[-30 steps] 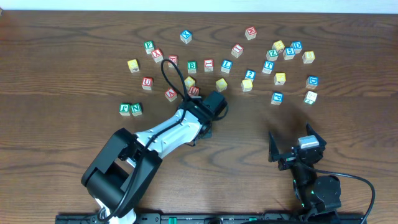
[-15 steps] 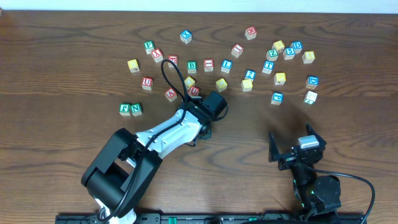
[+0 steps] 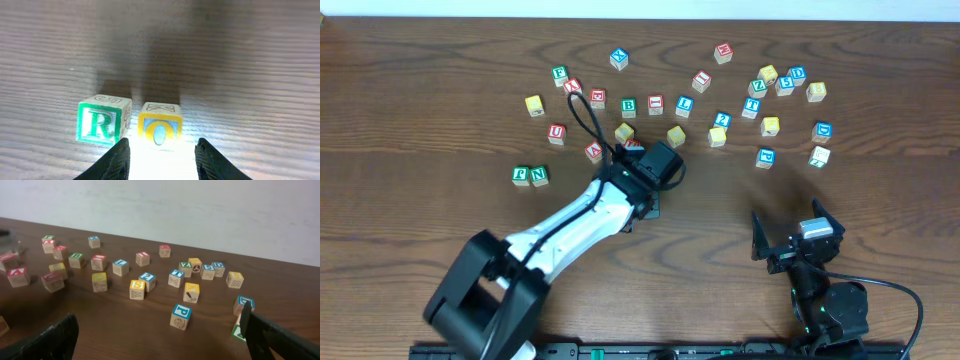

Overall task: Spell out ROBOT
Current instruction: 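Open the left gripper to release the O block beside R, then reach the left gripper to the green B block and grasp it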

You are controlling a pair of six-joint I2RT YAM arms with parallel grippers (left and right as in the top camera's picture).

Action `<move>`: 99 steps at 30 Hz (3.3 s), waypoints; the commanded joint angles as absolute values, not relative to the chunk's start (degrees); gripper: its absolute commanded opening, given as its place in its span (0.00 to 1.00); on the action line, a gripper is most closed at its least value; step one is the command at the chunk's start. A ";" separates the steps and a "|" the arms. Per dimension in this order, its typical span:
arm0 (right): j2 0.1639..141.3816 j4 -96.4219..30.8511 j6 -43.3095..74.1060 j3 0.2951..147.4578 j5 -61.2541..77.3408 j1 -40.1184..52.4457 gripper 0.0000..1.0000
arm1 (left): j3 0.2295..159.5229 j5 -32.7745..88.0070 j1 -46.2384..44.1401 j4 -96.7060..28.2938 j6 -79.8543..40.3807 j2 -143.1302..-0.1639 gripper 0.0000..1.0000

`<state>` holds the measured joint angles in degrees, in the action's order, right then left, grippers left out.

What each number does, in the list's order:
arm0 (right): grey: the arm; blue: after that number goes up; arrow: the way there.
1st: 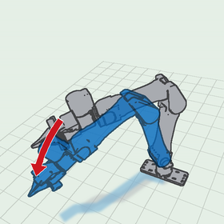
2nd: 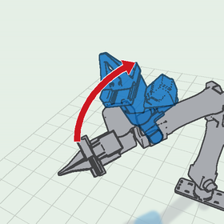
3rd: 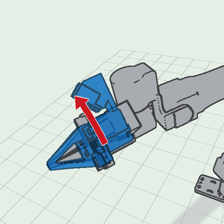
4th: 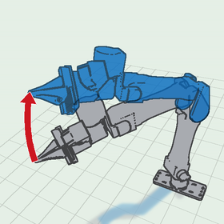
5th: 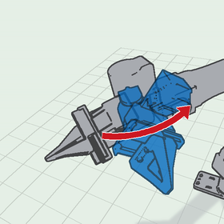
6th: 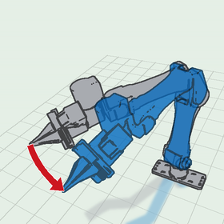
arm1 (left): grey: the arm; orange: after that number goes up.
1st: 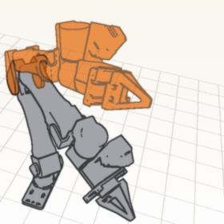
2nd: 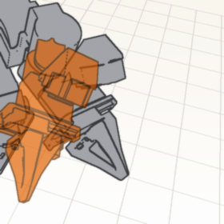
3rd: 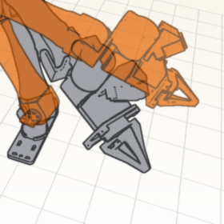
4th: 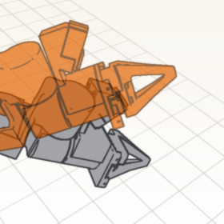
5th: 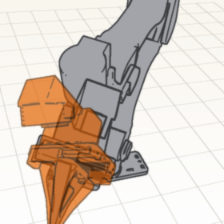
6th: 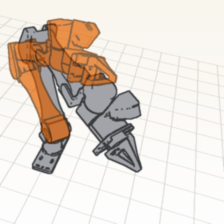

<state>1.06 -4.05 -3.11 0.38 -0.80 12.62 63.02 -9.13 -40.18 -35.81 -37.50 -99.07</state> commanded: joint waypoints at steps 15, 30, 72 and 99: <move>0.82 -4.32 -2.22 0.32 -0.47 12.95 0.99 | 62.76 -9.30 -39.92 -40.91 -23.55 -77.36 0.59; 0.82 -4.32 -2.22 0.32 -0.47 12.95 0.99 | 111.42 -0.91 -28.25 -56.27 -14.96 -109.34 0.79; 0.82 -4.32 -2.22 0.32 -0.47 12.95 0.99 | 118.26 10.17 -19.84 -49.30 -16.47 -136.59 0.93; 0.82 -4.32 -2.22 0.32 -0.47 12.95 0.99 | 118.19 5.32 -19.84 -46.15 -17.85 -138.26 0.66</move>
<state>1.06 -4.05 -3.11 0.38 -0.80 12.62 117.14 6.04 -19.73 -46.15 -17.78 -136.31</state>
